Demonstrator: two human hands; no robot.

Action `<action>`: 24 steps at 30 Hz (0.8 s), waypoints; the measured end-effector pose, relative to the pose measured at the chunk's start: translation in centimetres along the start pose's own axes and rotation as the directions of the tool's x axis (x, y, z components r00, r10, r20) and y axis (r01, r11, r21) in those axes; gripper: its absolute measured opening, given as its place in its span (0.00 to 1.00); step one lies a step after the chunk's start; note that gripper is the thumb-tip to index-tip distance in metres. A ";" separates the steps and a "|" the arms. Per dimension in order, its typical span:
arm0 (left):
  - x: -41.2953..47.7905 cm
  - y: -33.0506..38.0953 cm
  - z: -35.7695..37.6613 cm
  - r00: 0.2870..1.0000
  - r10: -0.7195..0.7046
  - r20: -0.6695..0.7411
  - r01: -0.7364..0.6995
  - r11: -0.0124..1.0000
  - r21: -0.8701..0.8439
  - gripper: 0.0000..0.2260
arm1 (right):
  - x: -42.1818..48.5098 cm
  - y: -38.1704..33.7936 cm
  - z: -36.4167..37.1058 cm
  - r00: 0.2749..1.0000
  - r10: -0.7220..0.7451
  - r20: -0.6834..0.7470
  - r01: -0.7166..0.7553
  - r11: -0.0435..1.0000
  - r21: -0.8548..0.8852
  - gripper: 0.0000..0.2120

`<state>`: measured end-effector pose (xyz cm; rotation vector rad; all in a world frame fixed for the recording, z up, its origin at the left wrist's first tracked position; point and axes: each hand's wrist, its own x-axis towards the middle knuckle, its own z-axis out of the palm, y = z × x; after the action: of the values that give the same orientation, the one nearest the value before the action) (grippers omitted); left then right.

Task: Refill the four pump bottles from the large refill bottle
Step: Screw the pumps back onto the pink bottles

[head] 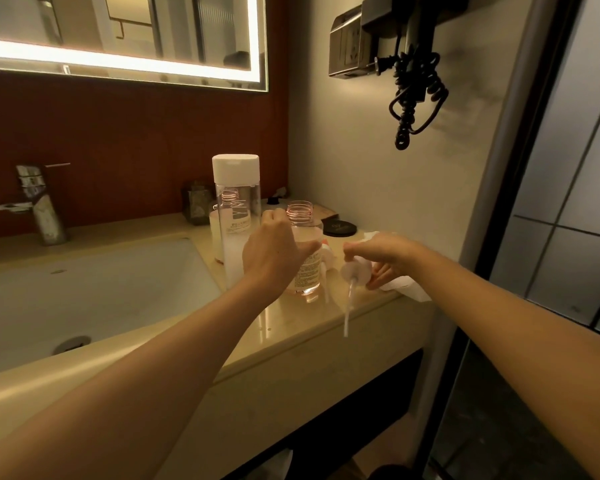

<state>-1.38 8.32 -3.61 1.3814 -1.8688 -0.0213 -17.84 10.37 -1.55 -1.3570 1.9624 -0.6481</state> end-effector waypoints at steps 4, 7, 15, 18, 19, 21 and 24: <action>-0.4 -0.2 -0.6 1.000 -0.002 0.016 0.002 0.999 -0.044 0.30 | -0.2 -0.8 -1.5 0.984 -0.079 -0.161 0.106 0.981 0.162 0.20; -0.9 -0.3 -1.1 1.000 -0.008 0.012 0.009 0.998 -0.067 0.29 | -0.7 -2.0 -2.1 0.959 -0.132 -0.252 0.210 0.926 0.313 0.22; -2.1 -1.1 -2.4 1.000 0.019 0.012 -0.019 0.999 -0.047 0.30 | -2.8 -6.1 -2.7 0.799 -0.236 -0.553 0.539 0.688 0.485 0.24; -2.4 -1.5 -2.9 0.999 0.035 0.017 -0.035 0.998 -0.051 0.31 | -3.7 -7.2 -2.7 0.680 -0.250 -0.689 0.660 0.619 0.426 0.24; -2.5 -1.6 -3.0 0.999 0.038 0.014 -0.037 0.998 -0.056 0.31 | -3.9 -7.5 -2.7 0.647 -0.254 -0.719 0.690 0.596 0.410 0.23; -2.6 -1.6 -3.2 0.999 0.035 0.008 -0.035 0.997 -0.068 0.31 | -4.1 -7.9 -2.6 0.585 -0.267 -0.765 0.734 0.575 0.361 0.23; -2.7 -1.7 -3.2 1.000 0.019 0.012 -0.018 0.995 -0.099 0.31 | -3.9 -8.1 -2.1 0.490 -0.303 -0.817 0.760 0.607 0.231 0.25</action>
<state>2.09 11.17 -3.76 1.2988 -1.8655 -0.1126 -13.50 11.37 6.56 -1.4398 1.4895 -2.2225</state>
